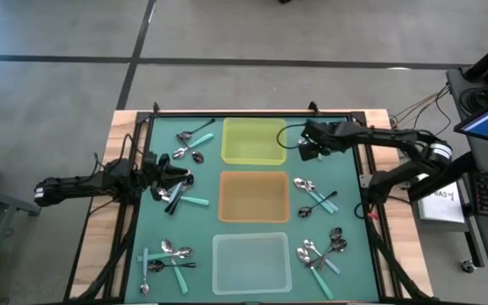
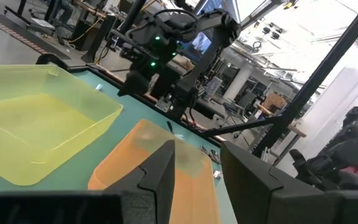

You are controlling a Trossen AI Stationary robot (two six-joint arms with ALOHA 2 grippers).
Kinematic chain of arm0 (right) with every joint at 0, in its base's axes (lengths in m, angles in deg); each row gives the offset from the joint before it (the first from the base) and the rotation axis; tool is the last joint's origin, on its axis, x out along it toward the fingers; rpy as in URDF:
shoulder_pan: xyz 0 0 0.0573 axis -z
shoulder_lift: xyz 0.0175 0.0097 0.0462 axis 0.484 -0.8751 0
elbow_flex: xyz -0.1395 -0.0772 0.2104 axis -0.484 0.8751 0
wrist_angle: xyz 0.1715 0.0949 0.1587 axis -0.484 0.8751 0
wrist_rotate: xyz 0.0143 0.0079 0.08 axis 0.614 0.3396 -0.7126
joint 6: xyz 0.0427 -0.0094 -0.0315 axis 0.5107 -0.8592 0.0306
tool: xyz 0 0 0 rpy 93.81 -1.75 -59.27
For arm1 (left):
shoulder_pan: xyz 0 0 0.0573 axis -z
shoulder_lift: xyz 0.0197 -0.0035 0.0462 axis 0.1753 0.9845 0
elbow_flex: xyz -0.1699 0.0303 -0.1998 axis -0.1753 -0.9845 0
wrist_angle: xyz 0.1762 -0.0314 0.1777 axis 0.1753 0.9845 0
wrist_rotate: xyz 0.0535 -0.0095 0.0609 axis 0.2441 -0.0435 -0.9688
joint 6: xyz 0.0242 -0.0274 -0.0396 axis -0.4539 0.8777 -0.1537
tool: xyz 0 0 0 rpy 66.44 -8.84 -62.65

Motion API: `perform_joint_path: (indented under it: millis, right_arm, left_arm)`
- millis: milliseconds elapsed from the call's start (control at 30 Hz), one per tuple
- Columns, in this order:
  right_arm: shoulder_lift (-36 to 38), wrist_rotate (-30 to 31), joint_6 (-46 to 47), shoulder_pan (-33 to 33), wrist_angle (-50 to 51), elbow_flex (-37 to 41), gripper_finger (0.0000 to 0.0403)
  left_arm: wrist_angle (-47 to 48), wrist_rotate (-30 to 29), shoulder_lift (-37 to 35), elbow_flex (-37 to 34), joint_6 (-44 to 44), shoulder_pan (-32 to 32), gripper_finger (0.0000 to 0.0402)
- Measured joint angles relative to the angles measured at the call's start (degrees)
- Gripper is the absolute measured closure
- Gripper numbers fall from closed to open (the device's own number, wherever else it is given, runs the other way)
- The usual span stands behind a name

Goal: Sort silverware by color (type)
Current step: Put the blue spoon into the yellow bin

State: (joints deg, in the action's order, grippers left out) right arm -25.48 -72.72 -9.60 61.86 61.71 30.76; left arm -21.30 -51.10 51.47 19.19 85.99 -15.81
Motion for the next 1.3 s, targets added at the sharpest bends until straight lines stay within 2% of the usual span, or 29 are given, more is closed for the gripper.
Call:
perform_joint_path:
  millis: [167, 400, 567, 767, 833, 1000, 1200, 1300]
  right_arm:
    - [-6.39, 0.00, -4.17, 2.41, -5.50, -0.90, 0.0200]
    - [-13.17, -0.28, -7.64, 5.86, -5.70, -2.84, 0.0214]
    - [-16.07, -1.38, -10.27, 6.62, -6.33, -3.20, 0.0270]
    - [-16.82, -3.18, -10.78, 6.63, -7.56, -3.01, 0.0367]
    - [-16.23, -3.43, -11.59, 6.71, -7.66, -2.98, 0.0377]
    - [-11.48, -5.29, -10.11, 6.81, -6.20, -3.52, 0.0375]
    - [-0.23, -5.35, -4.71, 5.61, -5.34, -6.35, 0.0375]
    - [4.56, -5.54, -5.54, 3.62, -7.75, -7.93, 0.0375]
  left_arm:
    - [-0.01, 0.01, 0.00, 0.00, 0.00, 0.00, 0.0290]
    - [0.00, 0.02, 0.00, 0.00, 0.01, 0.00, 0.0290]
    - [0.00, 0.01, 0.00, 0.00, 0.00, 0.02, 0.0290]
    - [0.02, 0.01, 0.00, 0.00, 0.00, 0.02, 0.0290]
    - [0.02, 0.02, 0.00, 0.00, 0.02, 0.02, 0.0290]
    - [0.02, 0.00, 0.00, 0.00, 0.00, 0.01, 0.0290]
    - [0.00, 0.00, 0.00, 0.00, 0.00, 0.00, 0.0290]
    - [0.00, 0.00, 0.00, 0.00, 0.02, 0.00, 0.0290]
